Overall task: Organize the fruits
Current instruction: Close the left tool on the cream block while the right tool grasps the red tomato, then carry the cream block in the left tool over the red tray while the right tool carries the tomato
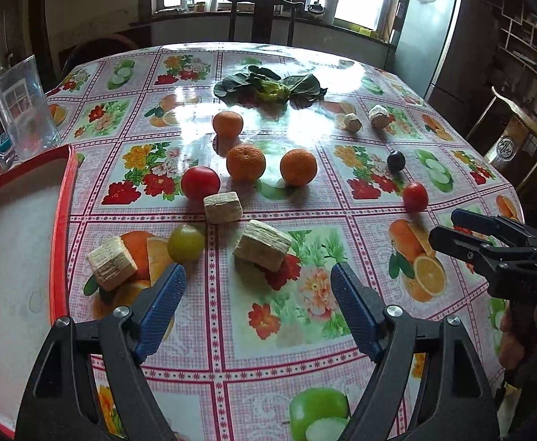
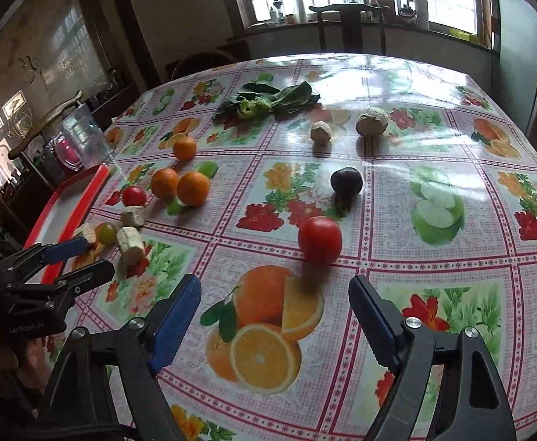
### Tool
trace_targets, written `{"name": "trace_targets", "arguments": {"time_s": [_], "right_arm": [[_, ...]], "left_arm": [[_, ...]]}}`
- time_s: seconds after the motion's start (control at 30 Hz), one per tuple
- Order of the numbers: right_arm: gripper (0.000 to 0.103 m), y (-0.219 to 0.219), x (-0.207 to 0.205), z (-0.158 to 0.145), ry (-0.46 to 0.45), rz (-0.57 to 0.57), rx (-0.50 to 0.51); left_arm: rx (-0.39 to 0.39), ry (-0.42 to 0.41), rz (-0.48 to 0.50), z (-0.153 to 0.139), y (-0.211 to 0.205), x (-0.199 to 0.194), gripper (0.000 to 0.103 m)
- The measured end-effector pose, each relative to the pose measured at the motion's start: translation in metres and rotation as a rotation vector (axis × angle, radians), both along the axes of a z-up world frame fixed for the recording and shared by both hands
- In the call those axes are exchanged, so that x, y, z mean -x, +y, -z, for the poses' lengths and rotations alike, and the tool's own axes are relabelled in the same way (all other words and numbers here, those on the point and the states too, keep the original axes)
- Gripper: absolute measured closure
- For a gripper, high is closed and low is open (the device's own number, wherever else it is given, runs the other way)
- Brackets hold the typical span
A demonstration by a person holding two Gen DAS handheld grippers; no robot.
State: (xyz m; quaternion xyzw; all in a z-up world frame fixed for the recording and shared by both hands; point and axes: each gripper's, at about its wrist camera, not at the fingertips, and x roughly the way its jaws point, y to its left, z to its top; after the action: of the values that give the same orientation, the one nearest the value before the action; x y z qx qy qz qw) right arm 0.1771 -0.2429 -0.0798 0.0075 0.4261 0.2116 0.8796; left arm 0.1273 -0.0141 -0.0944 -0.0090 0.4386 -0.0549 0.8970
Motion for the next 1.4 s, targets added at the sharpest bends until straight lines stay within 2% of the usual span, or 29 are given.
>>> {"name": "trace_targets", "arguments": {"time_s": [0.03, 0.13, 0.2, 0.23, 0.27, 0.33, 0.43, 0.6, 0.87, 1.07, 1.4], "right_arm": [[0.024, 0.001, -0.005, 0.003, 0.002, 0.012, 0.020], [0.031, 0.002, -0.023, 0.013, 0.025, 0.039, 0.051], [0.039, 0.001, -0.032, 0.019, 0.039, 0.060, 0.066], [0.045, 0.001, -0.034, 0.019, 0.020, 0.065, 0.068], [0.051, 0.001, -0.036, 0.020, 0.017, 0.067, 0.070], [0.072, -0.001, -0.039, 0.020, 0.015, 0.082, 0.080], [0.072, -0.007, -0.035, 0.021, 0.038, 0.084, 0.048], [0.072, -0.010, -0.017, 0.018, 0.060, 0.074, 0.013], [0.072, 0.002, 0.018, 0.017, 0.079, 0.038, -0.017], [0.072, 0.018, 0.045, 0.011, 0.073, -0.002, -0.025], [0.072, 0.053, 0.084, -0.017, 0.028, -0.108, -0.043]], "left_arm": [[-0.012, 0.005, 0.000, 0.003, -0.001, -0.004, 0.023], [-0.025, 0.029, 0.004, 0.013, -0.003, -0.015, 0.036], [-0.050, 0.024, 0.018, 0.015, -0.006, -0.019, 0.049], [-0.054, 0.036, 0.023, 0.017, -0.007, -0.022, 0.053], [-0.035, 0.038, 0.029, 0.018, -0.008, -0.025, 0.062], [-0.022, 0.027, 0.035, 0.019, -0.009, -0.026, 0.063], [-0.021, 0.014, 0.048, 0.018, -0.009, -0.022, 0.063], [0.038, 0.016, 0.047, 0.016, -0.002, -0.015, 0.063], [0.075, 0.006, 0.043, 0.008, 0.007, 0.013, 0.064], [0.081, -0.013, 0.036, 0.002, 0.017, 0.036, 0.064], [0.097, -0.055, 0.014, -0.012, 0.042, 0.074, 0.064]]}}
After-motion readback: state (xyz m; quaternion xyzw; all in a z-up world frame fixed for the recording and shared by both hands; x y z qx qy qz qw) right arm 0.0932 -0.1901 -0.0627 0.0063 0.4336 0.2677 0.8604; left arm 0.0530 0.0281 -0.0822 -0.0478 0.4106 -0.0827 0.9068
